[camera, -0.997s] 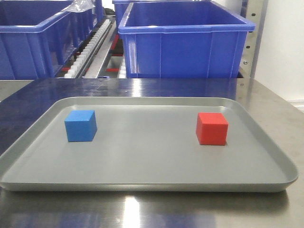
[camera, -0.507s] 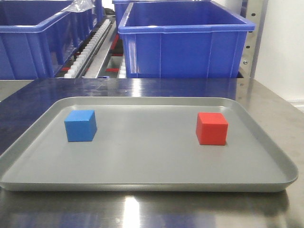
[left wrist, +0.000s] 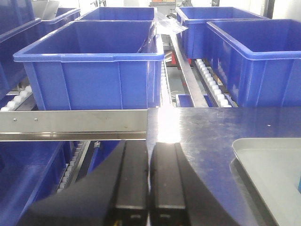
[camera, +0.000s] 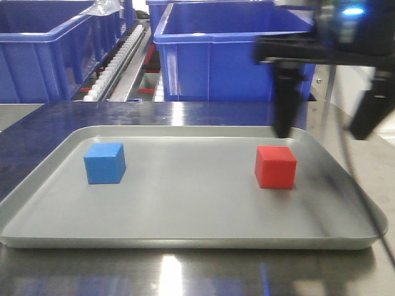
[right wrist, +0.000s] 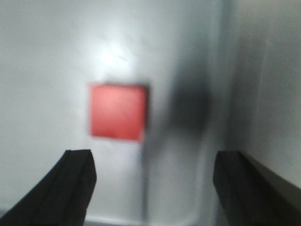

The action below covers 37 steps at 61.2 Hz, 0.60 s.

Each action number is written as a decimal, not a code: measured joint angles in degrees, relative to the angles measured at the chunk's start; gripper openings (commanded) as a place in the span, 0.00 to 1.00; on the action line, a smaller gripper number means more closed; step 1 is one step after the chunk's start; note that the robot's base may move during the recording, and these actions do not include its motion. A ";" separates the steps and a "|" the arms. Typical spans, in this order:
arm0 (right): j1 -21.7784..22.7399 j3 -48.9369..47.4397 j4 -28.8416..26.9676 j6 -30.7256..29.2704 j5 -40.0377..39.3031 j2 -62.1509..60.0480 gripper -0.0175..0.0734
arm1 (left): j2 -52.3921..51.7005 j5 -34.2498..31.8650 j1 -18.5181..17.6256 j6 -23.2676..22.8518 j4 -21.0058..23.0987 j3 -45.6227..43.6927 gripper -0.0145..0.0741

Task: Sort and place red and blue blocks on shelf
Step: 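Lower the open right gripper around the red cube and close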

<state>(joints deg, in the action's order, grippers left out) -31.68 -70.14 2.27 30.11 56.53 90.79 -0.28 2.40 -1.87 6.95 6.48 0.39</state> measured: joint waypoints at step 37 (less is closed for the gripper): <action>-0.90 -6.95 -0.54 0.22 1.78 9.96 0.88 | 0.00 0.00 0.00 0.00 0.00 0.00 0.30</action>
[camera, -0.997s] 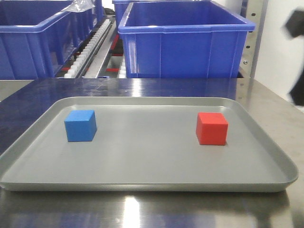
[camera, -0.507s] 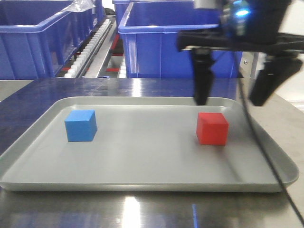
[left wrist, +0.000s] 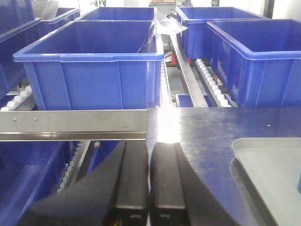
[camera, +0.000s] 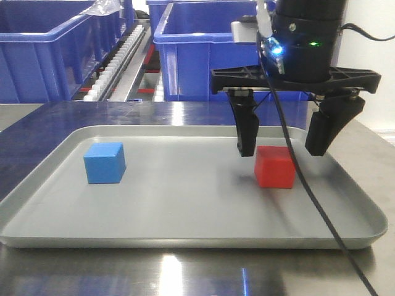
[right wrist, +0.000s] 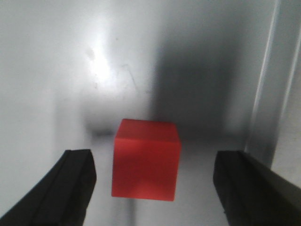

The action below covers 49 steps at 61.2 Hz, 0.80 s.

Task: Sort and place red and blue blocks on shelf
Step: 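Lower the open right gripper around the red cube and close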

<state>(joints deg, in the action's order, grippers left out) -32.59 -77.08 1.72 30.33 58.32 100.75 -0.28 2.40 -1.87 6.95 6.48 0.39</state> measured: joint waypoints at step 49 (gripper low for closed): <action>-1.03 1.28 -0.32 3.46 -1.88 2.42 0.88 | 0.00 0.00 0.00 0.00 0.00 0.00 0.30</action>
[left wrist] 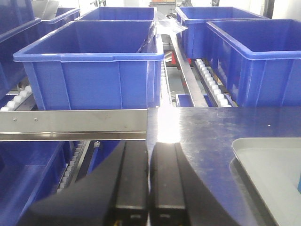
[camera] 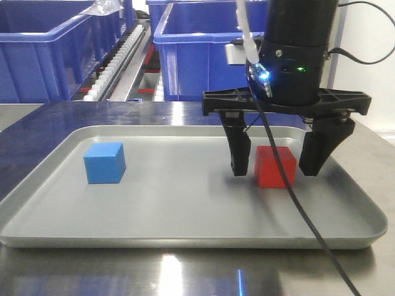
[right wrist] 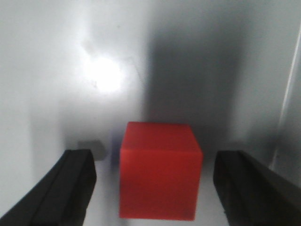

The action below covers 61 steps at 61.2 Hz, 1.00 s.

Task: Sort and place red and blue blocks on shelf
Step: 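Lower the open right gripper around the red cube and close, then lift the red cube off the tray with the right gripper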

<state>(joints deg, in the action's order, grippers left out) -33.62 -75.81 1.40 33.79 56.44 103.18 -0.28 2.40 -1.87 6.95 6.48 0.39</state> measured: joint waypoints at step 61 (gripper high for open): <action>0.00 0.00 0.33 0.23 0.00 -0.52 0.27 | 0.00 0.00 0.00 0.00 0.00 0.00 0.30</action>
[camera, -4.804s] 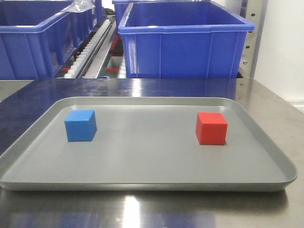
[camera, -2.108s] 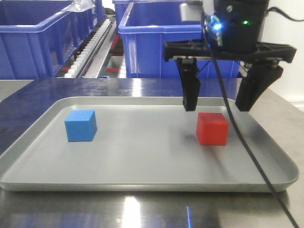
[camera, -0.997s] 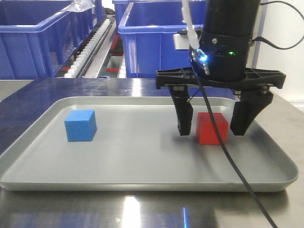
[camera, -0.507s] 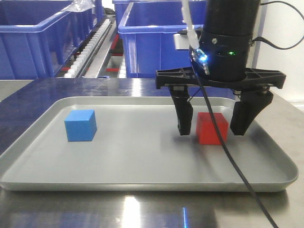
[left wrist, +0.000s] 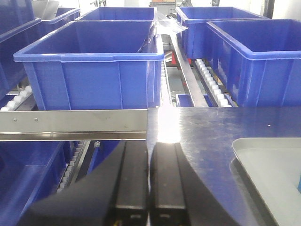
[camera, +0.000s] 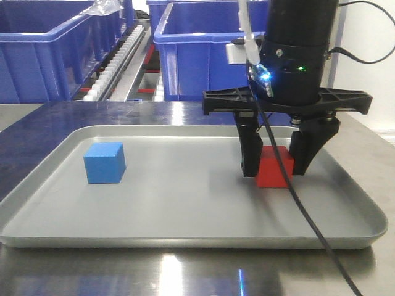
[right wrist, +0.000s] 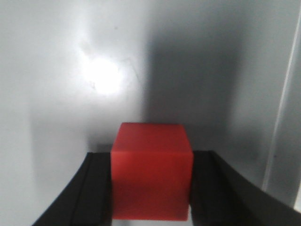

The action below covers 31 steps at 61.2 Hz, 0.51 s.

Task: Sort and place red and blue blocks on shelf
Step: 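Lift the red cube off the tray with the right gripper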

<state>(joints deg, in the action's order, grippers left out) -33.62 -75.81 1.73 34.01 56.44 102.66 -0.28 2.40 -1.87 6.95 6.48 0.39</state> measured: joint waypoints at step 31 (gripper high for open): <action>7.62 5.75 -2.82 -19.35 -5.48 -15.76 0.27 | 0.00 0.00 0.00 0.00 0.00 0.00 0.30</action>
<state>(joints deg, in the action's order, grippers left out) -26.00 -70.06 -1.09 14.67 50.96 86.90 -0.28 2.40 -1.87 6.95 6.48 0.39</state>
